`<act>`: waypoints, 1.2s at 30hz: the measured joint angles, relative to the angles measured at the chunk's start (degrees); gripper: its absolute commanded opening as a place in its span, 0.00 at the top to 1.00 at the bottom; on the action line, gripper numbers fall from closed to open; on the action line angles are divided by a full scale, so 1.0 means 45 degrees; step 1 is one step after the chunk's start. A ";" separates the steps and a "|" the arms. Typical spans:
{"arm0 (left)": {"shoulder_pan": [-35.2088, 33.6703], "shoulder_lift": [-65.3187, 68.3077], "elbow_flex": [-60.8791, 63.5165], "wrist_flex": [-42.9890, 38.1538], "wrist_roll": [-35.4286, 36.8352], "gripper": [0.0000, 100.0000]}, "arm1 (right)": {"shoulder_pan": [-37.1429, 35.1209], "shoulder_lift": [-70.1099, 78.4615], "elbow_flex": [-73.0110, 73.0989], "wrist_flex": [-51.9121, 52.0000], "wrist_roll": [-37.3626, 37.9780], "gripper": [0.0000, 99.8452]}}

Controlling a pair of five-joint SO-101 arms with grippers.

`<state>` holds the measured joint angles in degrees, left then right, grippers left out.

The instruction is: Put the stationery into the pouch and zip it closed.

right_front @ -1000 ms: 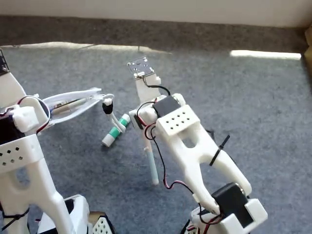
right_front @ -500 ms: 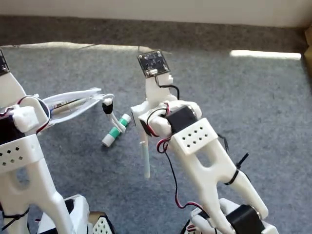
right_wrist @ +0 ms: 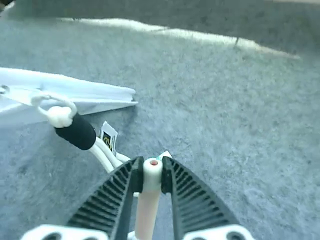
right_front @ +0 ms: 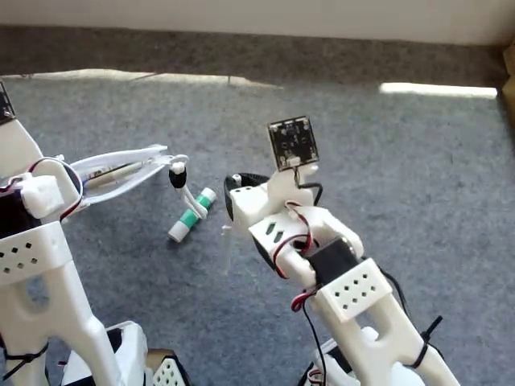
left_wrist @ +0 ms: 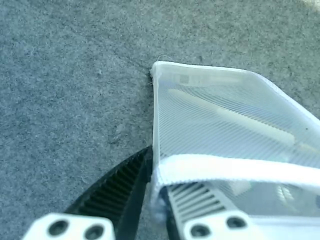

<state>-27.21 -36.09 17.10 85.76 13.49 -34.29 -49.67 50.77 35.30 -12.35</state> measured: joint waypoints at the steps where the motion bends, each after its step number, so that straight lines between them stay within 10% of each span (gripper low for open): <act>1: 0.0000 0.0000 0.0000 0.0000 0.0000 0.99 | 0.0000 -0.0332 0.0488 -0.0488 0.0000 0.99; 36: 0.0000 0.0000 0.0039 0.0000 0.0000 0.99 | 0.0000 -0.2696 0.1719 -0.2676 0.0000 0.99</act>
<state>-27.21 -36.09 17.27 85.76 13.49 -34.29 -61.80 58.51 23.25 -12.35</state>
